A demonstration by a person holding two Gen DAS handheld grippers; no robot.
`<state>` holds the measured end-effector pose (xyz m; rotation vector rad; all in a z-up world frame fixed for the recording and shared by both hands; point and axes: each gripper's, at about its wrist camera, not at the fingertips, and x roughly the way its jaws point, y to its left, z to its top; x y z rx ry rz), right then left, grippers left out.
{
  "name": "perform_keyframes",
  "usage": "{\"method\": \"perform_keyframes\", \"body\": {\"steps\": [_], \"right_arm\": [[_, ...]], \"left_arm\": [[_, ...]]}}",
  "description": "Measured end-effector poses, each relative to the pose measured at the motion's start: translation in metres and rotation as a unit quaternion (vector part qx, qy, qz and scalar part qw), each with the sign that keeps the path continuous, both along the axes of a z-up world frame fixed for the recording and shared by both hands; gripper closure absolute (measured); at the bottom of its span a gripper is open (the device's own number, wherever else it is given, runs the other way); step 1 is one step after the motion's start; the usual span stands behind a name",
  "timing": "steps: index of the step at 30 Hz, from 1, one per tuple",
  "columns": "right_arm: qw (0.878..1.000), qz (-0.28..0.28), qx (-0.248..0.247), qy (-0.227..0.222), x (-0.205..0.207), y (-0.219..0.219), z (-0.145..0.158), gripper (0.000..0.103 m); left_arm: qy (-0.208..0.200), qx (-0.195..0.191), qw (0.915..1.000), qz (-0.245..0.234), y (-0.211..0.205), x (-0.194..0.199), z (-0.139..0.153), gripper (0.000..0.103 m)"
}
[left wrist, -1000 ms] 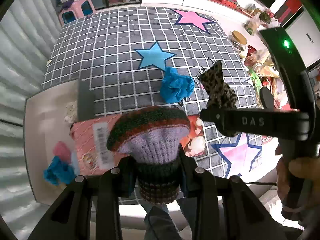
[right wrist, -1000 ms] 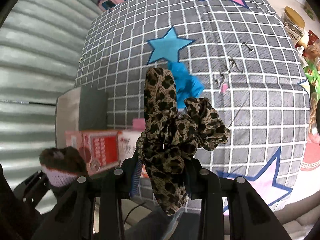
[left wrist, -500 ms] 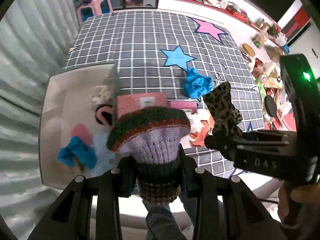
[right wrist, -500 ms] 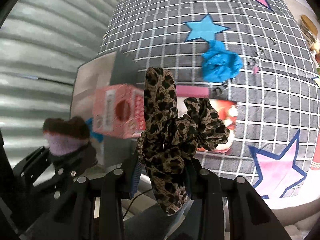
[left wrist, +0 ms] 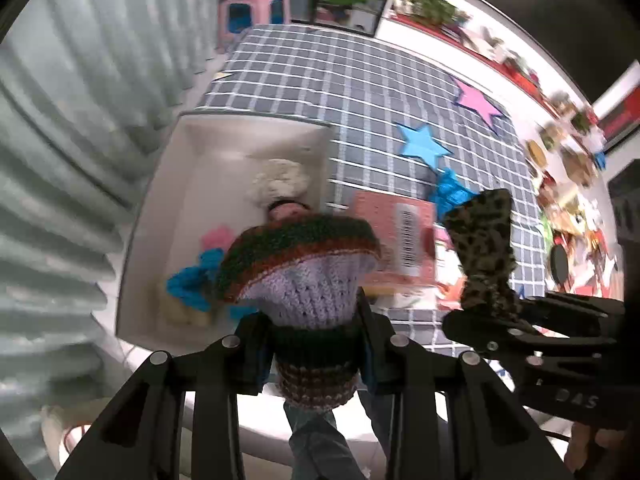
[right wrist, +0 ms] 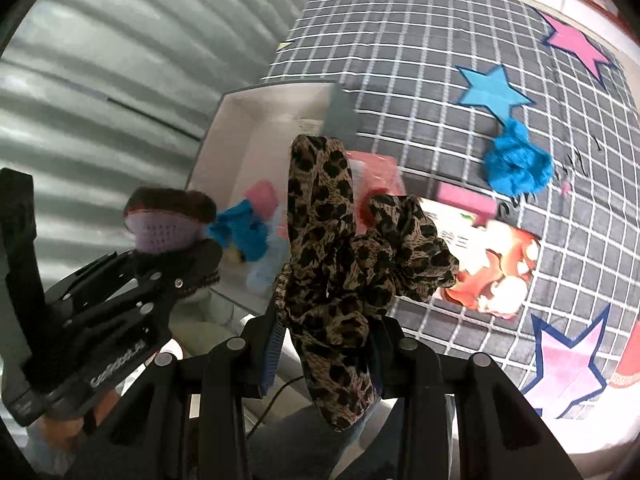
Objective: Organize soft objects
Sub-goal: 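Carry the leopard-print fabric with the right tool while the left tool carries the knit hat over the box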
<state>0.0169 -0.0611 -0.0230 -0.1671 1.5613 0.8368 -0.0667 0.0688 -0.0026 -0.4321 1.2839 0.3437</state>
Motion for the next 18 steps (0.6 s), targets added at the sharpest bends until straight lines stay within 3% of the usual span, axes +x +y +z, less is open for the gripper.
{"method": "perform_keyframes", "body": {"steps": [9,18], "right_arm": [[0.999,0.050,0.010,-0.008,0.003,0.056,0.009,0.066],[0.996,0.087,0.015,-0.012,0.019,0.123,0.002,0.066]], "left_arm": [[0.008,0.009,0.9975,0.070,0.055,-0.024,-0.007,0.066],[0.013,0.019,0.9941,0.106,0.096,-0.014,-0.018,0.066]]}}
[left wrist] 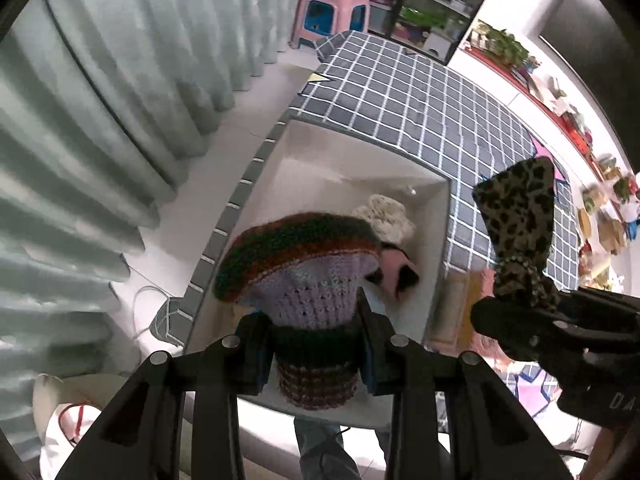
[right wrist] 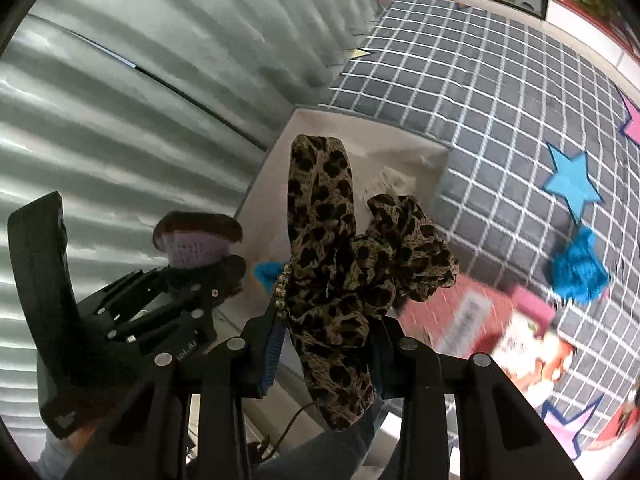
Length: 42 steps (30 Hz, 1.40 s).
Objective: Organize soft objects
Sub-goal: 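Carry the leopard-print fabric with the right tool while the left tool carries the knit hat over the box, then open both tools to drop the leopard fabric and knit hat into the box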
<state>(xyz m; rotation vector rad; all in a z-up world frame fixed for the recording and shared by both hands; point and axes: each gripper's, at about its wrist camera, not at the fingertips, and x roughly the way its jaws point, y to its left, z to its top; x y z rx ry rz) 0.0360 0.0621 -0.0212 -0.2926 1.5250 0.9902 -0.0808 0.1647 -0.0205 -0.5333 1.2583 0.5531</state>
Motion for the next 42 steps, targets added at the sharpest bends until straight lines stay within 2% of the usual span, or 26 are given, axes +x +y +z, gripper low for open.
{"method": "perform_keyframes", "body": {"steps": [6,14,20,42], "right_arm": [[1.000,0.005,-0.008,0.009,0.014,0.029,-0.014,0.066],[1.000,-0.002,-0.023,0.019,0.027,0.047,-0.030,0.066],[0.999,0.000,-0.033,0.021,0.030,0.051,-0.035,0.066],[0.999,0.008,-0.037,0.034,0.036,0.060,-0.048,0.066]], "left_arm": [[0.017,-0.005,0.9997,0.015,0.016,0.013,-0.018,0.066],[0.030,-0.011,0.9991,0.026,0.023,0.021,-0.033,0.066],[0.037,-0.018,0.9983,0.040,0.028,0.023,-0.042,0.066],[0.053,-0.026,0.9974,0.040,0.027,0.030,-0.054,0.065]]}}
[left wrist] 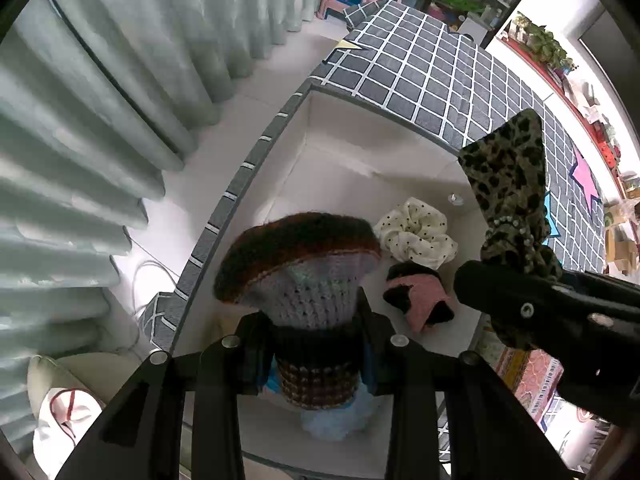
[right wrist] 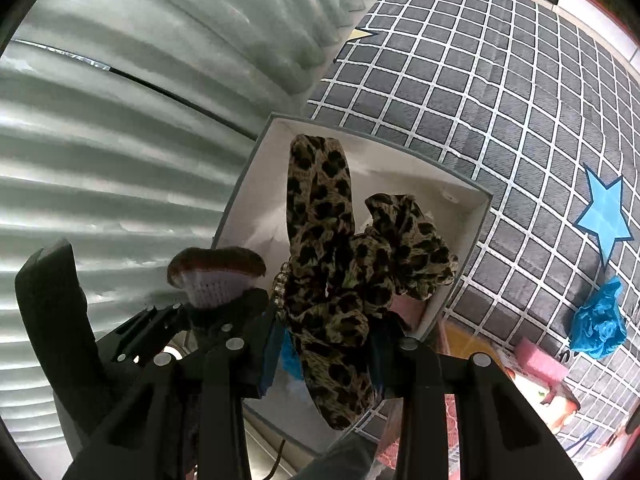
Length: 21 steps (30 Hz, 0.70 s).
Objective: Organize soft objects
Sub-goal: 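Open both tools to drop the leopard fabric and knit hat into the box, then move both open tools from the white box back to the pile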
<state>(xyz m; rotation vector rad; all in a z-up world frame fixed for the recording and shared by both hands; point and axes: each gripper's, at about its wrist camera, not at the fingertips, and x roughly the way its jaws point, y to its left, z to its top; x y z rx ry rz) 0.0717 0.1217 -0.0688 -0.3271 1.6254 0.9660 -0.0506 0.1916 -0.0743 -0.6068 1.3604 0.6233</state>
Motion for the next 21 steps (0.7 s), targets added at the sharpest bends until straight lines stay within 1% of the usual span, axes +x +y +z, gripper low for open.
{"method": "perform_keyframes", "body": {"steps": [2,3,4,5,6,7,8,9,12,13,14,15,16,19,21], "right_arm": [[1.000,-0.001,0.001,0.001,0.000,0.000,0.000,0.066],[1.000,-0.002,0.001,0.001,0.000,-0.001,0.000,0.066],[1.000,-0.003,0.002,0.000,0.001,-0.001,-0.001,0.066],[1.000,-0.003,0.003,-0.001,0.001,-0.001,-0.001,0.066],[1.000,-0.004,0.004,0.001,0.002,-0.001,-0.001,0.066],[1.000,-0.006,0.005,0.005,0.002,-0.001,-0.002,0.063],[1.000,-0.009,0.007,0.009,0.003,-0.002,-0.002,0.058],[1.000,-0.013,0.010,0.013,0.004,-0.003,-0.002,0.058],[0.999,-0.023,0.019,0.025,0.007,-0.005,-0.002,0.058],[0.999,-0.025,0.022,0.027,0.008,-0.006,-0.001,0.049],[0.999,-0.031,0.027,0.029,0.009,-0.008,0.001,0.029],[0.999,-0.037,0.029,0.027,0.012,-0.010,0.003,0.020],[0.998,-0.041,0.031,0.026,0.014,-0.012,0.005,0.014],[0.997,-0.057,0.036,0.022,0.025,-0.026,0.015,0.014],[0.997,-0.072,0.036,0.016,0.036,-0.042,0.022,0.014]], "left_arm": [[-0.004,0.003,1.0000,0.000,0.000,0.000,0.000,0.061],[-0.007,0.005,1.0000,-0.001,-0.001,0.000,0.001,0.057],[-0.008,0.007,0.9999,-0.002,-0.001,0.000,0.002,0.050],[-0.011,0.010,0.9999,-0.003,-0.002,0.000,0.003,0.046],[-0.013,0.013,0.9998,-0.003,-0.002,0.000,0.004,0.038],[-0.015,0.015,0.9998,-0.004,-0.002,-0.001,0.006,0.032],[-0.017,0.016,0.9997,-0.004,-0.002,0.000,0.007,0.030],[-0.019,0.017,0.9997,-0.005,-0.002,0.000,0.008,0.025],[-0.025,0.014,0.9996,0.003,-0.001,-0.002,0.010,0.021],[-0.029,0.013,0.9995,0.006,0.000,-0.004,0.011,0.017],[-0.034,0.011,0.9993,0.010,0.000,-0.005,0.012,0.014],[-0.038,0.010,0.9991,0.013,0.001,-0.005,0.013,0.007],[-0.039,0.010,0.9991,0.014,0.000,-0.005,0.014,0.000],[-0.044,0.004,0.9990,0.013,-0.002,-0.005,0.019,0.000],[-0.054,-0.008,0.9985,0.009,-0.005,-0.001,0.024,0.000]]}}
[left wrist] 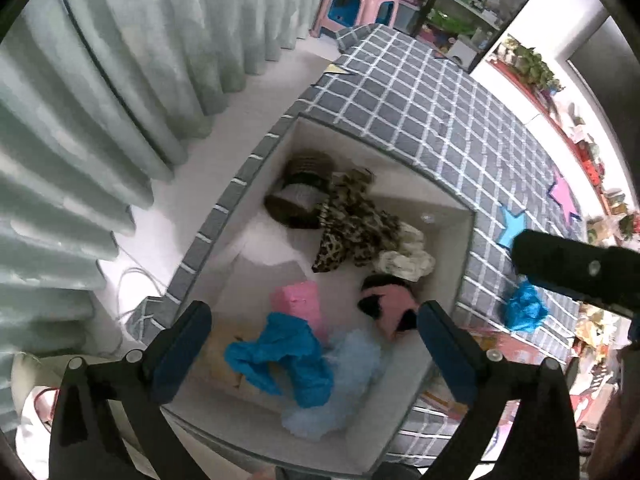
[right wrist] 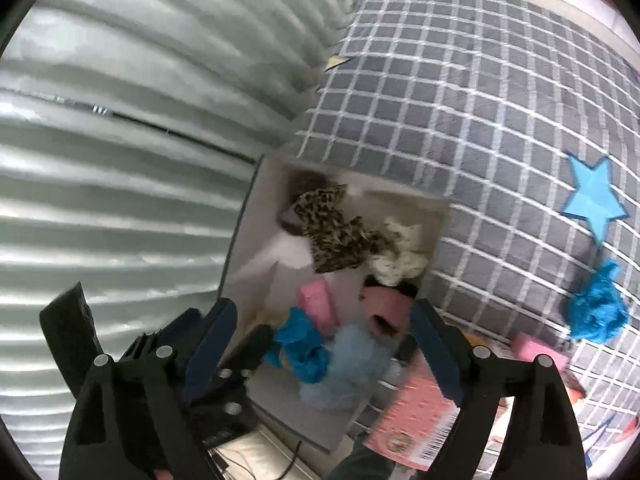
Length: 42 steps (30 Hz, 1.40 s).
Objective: Organize soft objects
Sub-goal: 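Move both open tools from the white box back to the pile, then grasp the blue cloth with the right tool while the left tool grasps the pink sponge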
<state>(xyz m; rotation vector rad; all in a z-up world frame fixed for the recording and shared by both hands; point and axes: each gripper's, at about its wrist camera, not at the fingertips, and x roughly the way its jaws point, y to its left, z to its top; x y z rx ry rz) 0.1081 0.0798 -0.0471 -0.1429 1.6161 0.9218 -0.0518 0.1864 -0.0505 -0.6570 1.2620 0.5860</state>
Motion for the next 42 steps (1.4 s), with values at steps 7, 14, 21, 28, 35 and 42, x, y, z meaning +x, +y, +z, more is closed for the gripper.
{"method": "perform_keyframes", "body": {"steps": [7,14,21,28,35,42], "right_arm": [[0.995,-0.097,-0.031,-0.015,0.057,-0.085,-0.001,0.000],[0.979,-0.183,-0.090,-0.003,0.095,-0.173,-0.039,0.000],[0.964,-0.222,-0.141,0.030,0.108,-0.220,-0.087,0.000],[0.970,-0.175,-0.166,0.014,0.113,-0.200,-0.124,0.000],[0.974,-0.098,-0.201,-0.021,0.109,-0.179,-0.162,0.018],[0.984,-0.083,-0.158,-0.002,0.112,-0.222,-0.159,0.067]], "left_arm": [[-0.015,-0.038,0.9980,-0.049,-0.024,0.029,0.015,0.000],[-0.002,-0.064,0.9920,-0.108,-0.064,0.073,0.019,0.000],[0.023,-0.068,0.9864,-0.148,-0.103,0.107,0.013,0.000],[0.054,-0.063,0.9828,-0.165,-0.133,0.129,0.004,0.000],[0.089,-0.062,0.9781,-0.178,-0.159,0.154,-0.009,0.000],[0.134,-0.076,0.9688,-0.194,-0.187,0.189,-0.033,0.000]]}}
